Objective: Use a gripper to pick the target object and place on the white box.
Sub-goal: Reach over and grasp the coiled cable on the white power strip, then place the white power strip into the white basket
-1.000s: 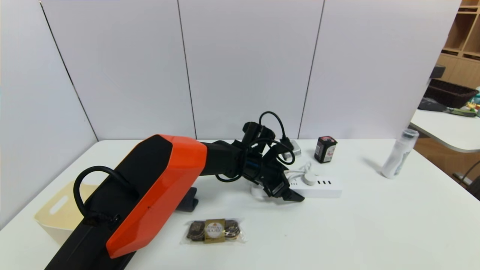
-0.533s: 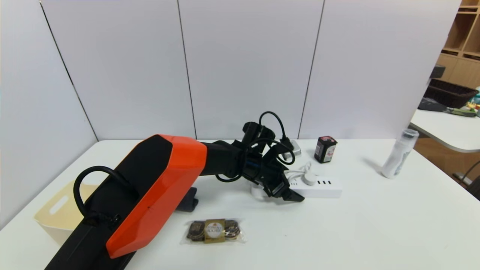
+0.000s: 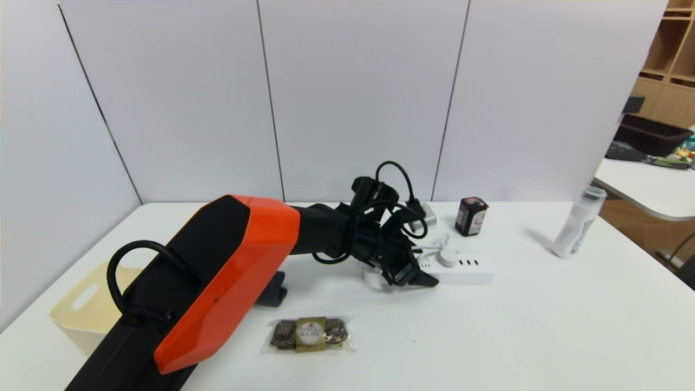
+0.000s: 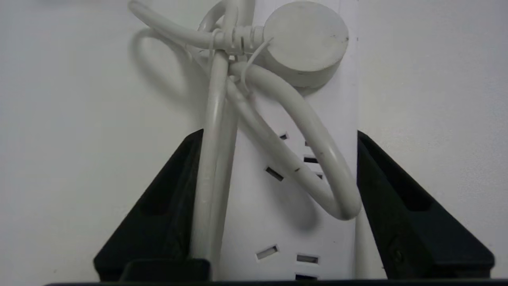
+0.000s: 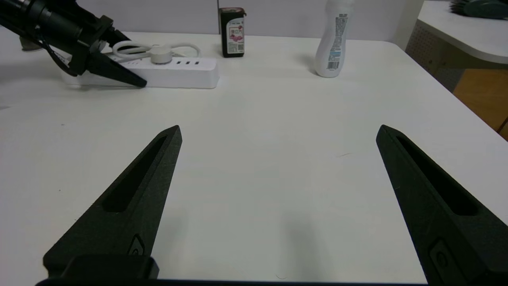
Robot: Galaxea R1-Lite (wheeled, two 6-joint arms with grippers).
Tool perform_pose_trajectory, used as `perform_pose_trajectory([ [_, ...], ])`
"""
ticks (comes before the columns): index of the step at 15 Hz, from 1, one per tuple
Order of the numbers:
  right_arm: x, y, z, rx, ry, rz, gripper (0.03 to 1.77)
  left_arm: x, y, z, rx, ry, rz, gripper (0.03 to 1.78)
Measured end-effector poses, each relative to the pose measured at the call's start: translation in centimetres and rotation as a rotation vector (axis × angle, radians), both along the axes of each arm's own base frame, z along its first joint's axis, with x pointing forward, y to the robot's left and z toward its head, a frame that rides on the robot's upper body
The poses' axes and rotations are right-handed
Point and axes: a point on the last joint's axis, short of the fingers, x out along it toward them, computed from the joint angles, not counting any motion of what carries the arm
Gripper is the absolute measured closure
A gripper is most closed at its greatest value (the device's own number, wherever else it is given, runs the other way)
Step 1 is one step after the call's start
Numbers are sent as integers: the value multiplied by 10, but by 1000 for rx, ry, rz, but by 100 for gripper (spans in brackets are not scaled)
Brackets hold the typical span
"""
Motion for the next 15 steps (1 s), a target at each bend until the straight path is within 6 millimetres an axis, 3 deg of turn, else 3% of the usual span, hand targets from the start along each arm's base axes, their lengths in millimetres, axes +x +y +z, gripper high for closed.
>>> perform_pose_trajectory([
  [2, 0, 0, 0, 0, 0, 0, 11, 0, 0, 1, -6, -3, 1, 85],
  [4, 0, 0, 0, -1, 0, 0, 10, 0, -1, 1, -8, -4, 1, 94],
  [10, 0, 0, 0, 0, 0, 0, 11, 0, 0, 3, -8, -8, 1, 95],
  [15, 0, 0, 0, 0, 0, 0, 11, -3, 3, 20, -26, -36, -2, 95],
])
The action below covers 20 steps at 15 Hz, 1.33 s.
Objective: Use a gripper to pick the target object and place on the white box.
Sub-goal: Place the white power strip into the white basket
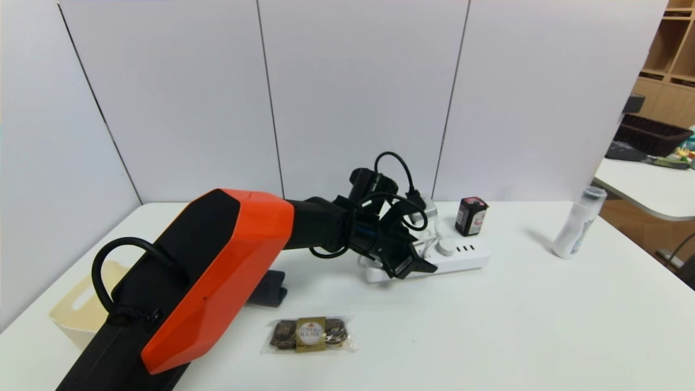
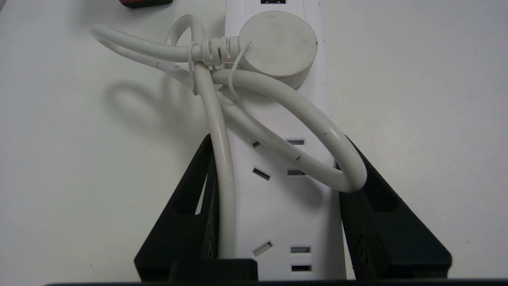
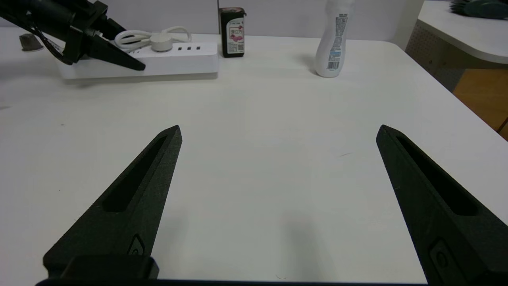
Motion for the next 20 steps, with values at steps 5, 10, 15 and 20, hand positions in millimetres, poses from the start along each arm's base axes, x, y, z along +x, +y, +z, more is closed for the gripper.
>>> perform_pose_trajectory([
  [5, 0, 0, 0, 0, 0, 0, 10, 0, 7, 14, -14, -20, 9, 95],
  [10, 0, 0, 0, 0, 0, 0, 10, -4, 35, 45, -8, -48, 39, 95],
  [15, 0, 0, 0, 0, 0, 0, 11, -21, 89, 100, -28, -108, 128, 95],
  [20, 0, 0, 0, 0, 0, 0, 10, -47, 153, 147, -50, -154, 236, 95],
])
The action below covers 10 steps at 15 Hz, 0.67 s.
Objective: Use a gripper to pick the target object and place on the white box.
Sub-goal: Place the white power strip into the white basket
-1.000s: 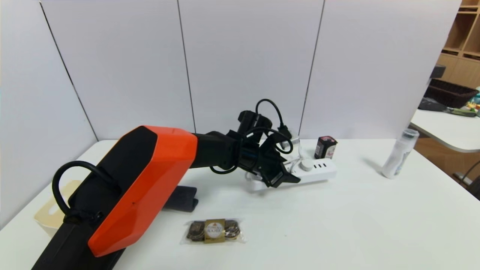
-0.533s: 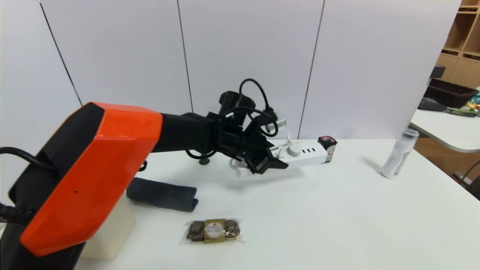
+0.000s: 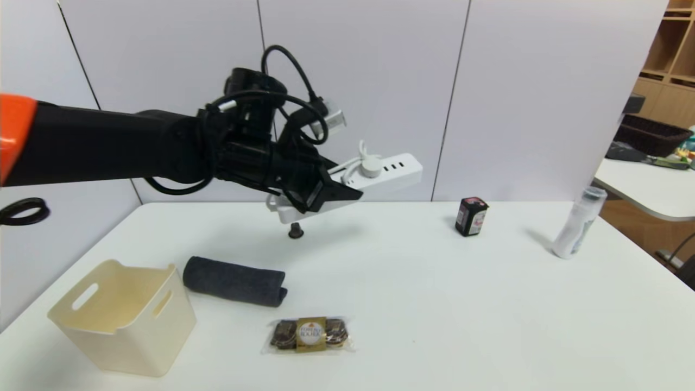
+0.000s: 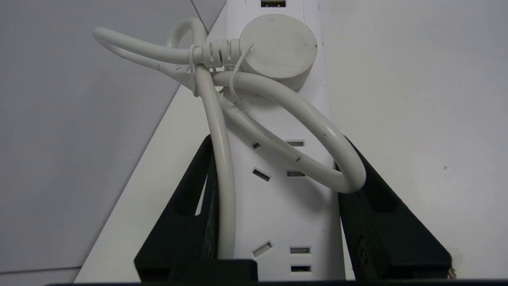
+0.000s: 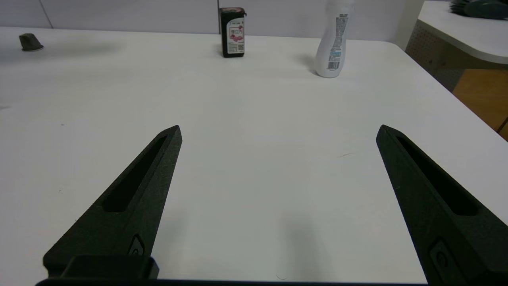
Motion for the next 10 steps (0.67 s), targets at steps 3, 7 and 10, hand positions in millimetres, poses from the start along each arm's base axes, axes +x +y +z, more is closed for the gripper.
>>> perform_pose_trajectory([
  [3, 0, 0, 0, 0, 0, 0, 10, -23, 42, 21, -8, -17, 80, 95],
  [7, 0, 0, 0, 0, 0, 0, 11, -61, 95, 36, -19, -40, 200, 95],
  [10, 0, 0, 0, 0, 0, 0, 11, -88, 123, 42, -23, -58, 282, 95],
])
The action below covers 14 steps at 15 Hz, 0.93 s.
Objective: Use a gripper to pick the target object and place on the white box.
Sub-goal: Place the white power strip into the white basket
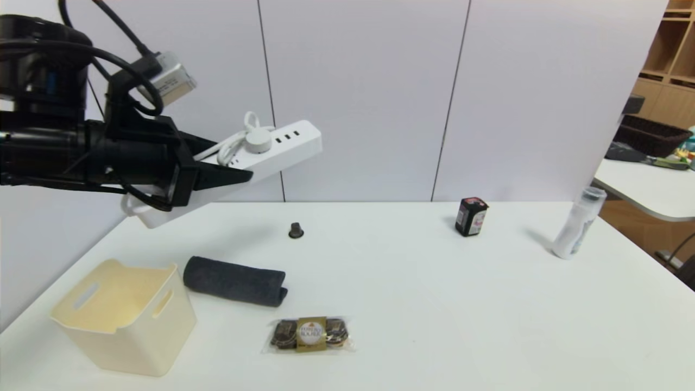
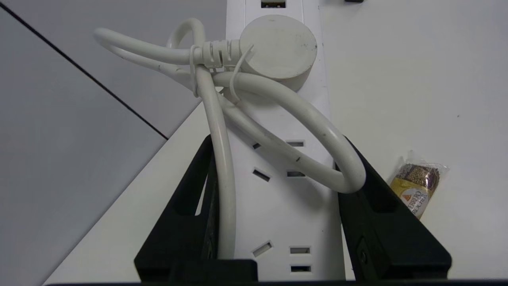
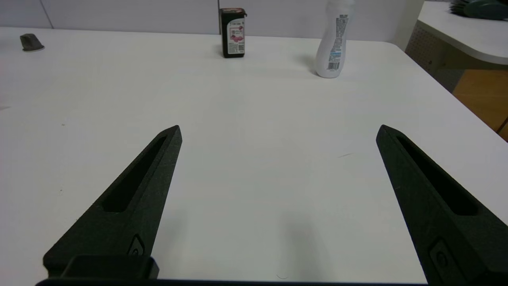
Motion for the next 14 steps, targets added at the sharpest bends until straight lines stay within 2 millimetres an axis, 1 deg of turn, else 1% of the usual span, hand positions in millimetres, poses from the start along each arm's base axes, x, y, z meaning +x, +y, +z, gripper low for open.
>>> perform_pose_trajectory([
  [4, 0, 0, 0, -1, 0, 0, 11, -31, 22, 9, 12, -22, 111, 95],
  [6, 0, 0, 0, -1, 0, 0, 11, -41, 30, 7, 12, -28, 149, 95],
  [8, 0, 0, 0, 0, 0, 0, 11, -45, 36, 2, 6, -43, 178, 95],
  [10, 0, 0, 0, -1, 0, 0, 10, -43, 38, -5, -21, -56, 199, 95],
  [14, 0, 0, 0, 0, 0, 0, 10, -36, 41, -29, -94, -67, 263, 95],
])
